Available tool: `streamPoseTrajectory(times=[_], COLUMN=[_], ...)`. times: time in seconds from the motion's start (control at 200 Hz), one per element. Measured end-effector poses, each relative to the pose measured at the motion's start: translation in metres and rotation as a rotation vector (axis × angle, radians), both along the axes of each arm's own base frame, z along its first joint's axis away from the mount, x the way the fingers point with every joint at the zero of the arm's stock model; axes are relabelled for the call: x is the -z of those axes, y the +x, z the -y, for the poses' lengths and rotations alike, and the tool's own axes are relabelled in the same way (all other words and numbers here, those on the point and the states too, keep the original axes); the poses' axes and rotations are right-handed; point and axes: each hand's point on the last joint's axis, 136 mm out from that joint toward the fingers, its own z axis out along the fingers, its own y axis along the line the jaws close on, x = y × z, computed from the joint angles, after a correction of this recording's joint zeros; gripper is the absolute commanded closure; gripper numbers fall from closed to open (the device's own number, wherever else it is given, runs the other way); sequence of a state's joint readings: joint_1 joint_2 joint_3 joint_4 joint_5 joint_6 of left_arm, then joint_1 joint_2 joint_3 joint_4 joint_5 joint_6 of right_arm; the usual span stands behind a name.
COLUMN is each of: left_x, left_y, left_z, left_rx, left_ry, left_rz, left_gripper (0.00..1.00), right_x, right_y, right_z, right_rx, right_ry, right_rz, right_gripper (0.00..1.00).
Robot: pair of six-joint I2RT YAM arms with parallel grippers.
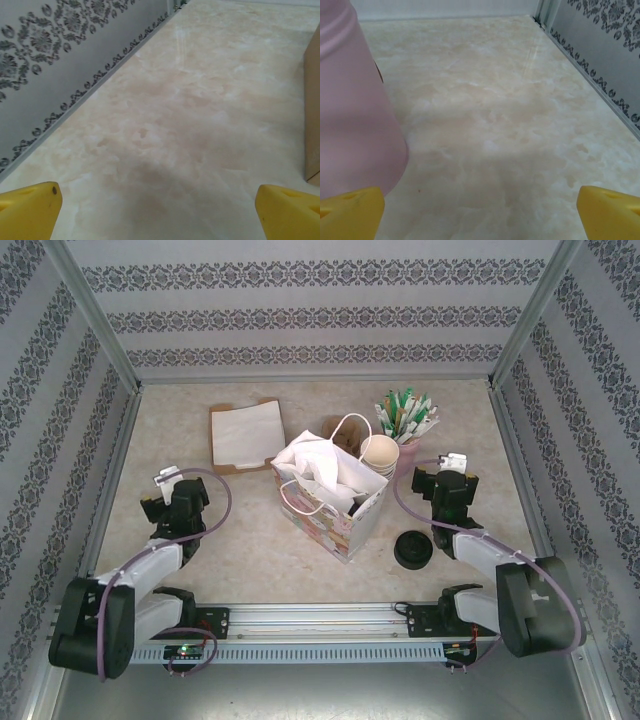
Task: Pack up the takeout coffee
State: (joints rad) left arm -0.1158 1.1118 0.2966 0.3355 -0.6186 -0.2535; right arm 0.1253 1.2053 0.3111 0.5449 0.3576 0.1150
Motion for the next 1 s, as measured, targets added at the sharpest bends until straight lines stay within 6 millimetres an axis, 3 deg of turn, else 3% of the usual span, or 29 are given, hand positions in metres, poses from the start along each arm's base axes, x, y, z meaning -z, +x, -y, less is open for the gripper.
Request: streamPoseTrajectory(times=[0.45,0.56,0.654,0.724,0.829,0.999], left_x=[0.005,-0.003,-0.009,0.0,0.035,0.03], left_y=[0.052,0.071,0.085,0.089,0.079,0.086], left_z=[0.034,0.044,0.055,0.057,0.055,0.048], left_rx=[0.265,0.332,0.405,0.418,0.419,0.406], left_ry=[-0.015,-0.017,-0.008,0.0,-0.009,-0.011], left_rz=[0.085,0.09,0.114,0.131,0.041,0.061], left_gripper=[0.0,0.0,0.0,0.0,0.0,0.0], right_x=[0.003,0.019,0.016,0.014,0.016,0.012], right_y=[0.025,0.03,0.033,0.04,0.041,0.043], right_z=[-0.013,-0.014,-0.012,-0.009,-0.009,-0.009], right_rx=[-0.104,-0.122,-0.127,-0.12,-0.123,-0.119], right_ry=[-0.043,-0.043,-0.033,-0.03,-0.027,-0.021], right_rz=[0.056,0.023,0.037,0.066,0.063,0.08], right_gripper=[0.02,0.02,0.02,0.02,0.02,0.02])
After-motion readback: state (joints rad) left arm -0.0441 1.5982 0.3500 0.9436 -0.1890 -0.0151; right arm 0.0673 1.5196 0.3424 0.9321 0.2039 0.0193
